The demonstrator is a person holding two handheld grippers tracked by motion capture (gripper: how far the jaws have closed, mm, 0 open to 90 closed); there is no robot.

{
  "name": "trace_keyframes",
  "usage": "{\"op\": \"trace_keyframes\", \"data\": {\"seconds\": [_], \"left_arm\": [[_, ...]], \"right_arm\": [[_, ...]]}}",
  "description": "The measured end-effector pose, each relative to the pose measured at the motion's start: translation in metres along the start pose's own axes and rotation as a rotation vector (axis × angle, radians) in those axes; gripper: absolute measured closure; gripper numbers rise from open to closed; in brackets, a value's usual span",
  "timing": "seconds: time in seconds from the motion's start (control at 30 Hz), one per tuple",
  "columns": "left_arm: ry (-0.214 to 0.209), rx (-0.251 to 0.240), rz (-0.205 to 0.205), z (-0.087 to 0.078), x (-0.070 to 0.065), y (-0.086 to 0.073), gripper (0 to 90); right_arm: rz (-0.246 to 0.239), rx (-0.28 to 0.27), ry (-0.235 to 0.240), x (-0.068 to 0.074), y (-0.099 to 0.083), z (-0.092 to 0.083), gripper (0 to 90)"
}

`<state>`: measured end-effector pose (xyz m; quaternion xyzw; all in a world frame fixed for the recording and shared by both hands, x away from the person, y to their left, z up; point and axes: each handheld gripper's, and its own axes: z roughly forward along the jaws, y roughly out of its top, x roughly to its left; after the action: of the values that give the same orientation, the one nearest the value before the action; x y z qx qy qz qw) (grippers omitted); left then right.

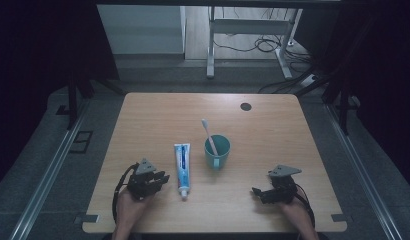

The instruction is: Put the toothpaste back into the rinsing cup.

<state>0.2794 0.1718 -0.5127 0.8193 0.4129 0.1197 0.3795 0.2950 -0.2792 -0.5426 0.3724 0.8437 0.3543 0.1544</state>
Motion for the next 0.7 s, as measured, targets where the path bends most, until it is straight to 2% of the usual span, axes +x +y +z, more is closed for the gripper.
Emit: {"op": "trace_keyframes", "data": {"seconds": [0.03, 0.1, 0.17, 0.2, 0.23, 0.33, 0.43, 0.5, 0.57, 0.7], "left_arm": [[-0.005, 0.016, -0.001, 0.003, -0.002, 0.004, 80.5], [-0.010, 0.016, -0.002, 0.004, -0.002, 0.005, 84.6], [-0.039, 0.010, -0.005, 0.006, -0.004, 0.011, 87.7], [-0.039, 0.010, -0.005, 0.006, -0.004, 0.011, 89.0], [-0.060, 0.005, -0.009, 0.007, -0.005, 0.015, 89.4], [-0.076, 0.000, -0.011, 0.008, -0.007, 0.020, 89.6], [-0.108, 0.000, 0.003, 0.012, -0.012, 0.029, 89.6], [-0.113, 0.002, 0.008, 0.014, -0.014, 0.032, 89.6], [-0.121, 0.015, 0.035, 0.019, -0.020, 0.038, 89.6], [-0.127, 0.031, 0.058, 0.027, -0.024, 0.043, 89.4]], "right_arm": [[0.000, 0.000, 0.000, 0.000, 0.000, 0.000, 6.3], [0.000, 0.000, 0.000, 0.000, 0.000, 0.000, 6.3], [0.000, 0.000, 0.000, 0.000, 0.000, 0.000, 6.3], [0.000, 0.000, 0.000, 0.000, 0.000, 0.000, 6.3], [0.001, 0.000, 0.000, 0.000, 0.000, 0.000, 6.3], [0.000, 0.000, -0.001, 0.000, 0.000, 0.000, 6.3], [0.000, 0.000, 0.000, 0.000, 0.000, 0.000, 6.3], [0.001, 0.000, 0.000, 0.000, 0.000, 0.000, 6.3], [0.001, 0.000, 0.000, 0.000, 0.000, 0.000, 6.3], [0.000, 0.000, -0.001, 0.000, 0.000, 0.000, 6.3]]}}
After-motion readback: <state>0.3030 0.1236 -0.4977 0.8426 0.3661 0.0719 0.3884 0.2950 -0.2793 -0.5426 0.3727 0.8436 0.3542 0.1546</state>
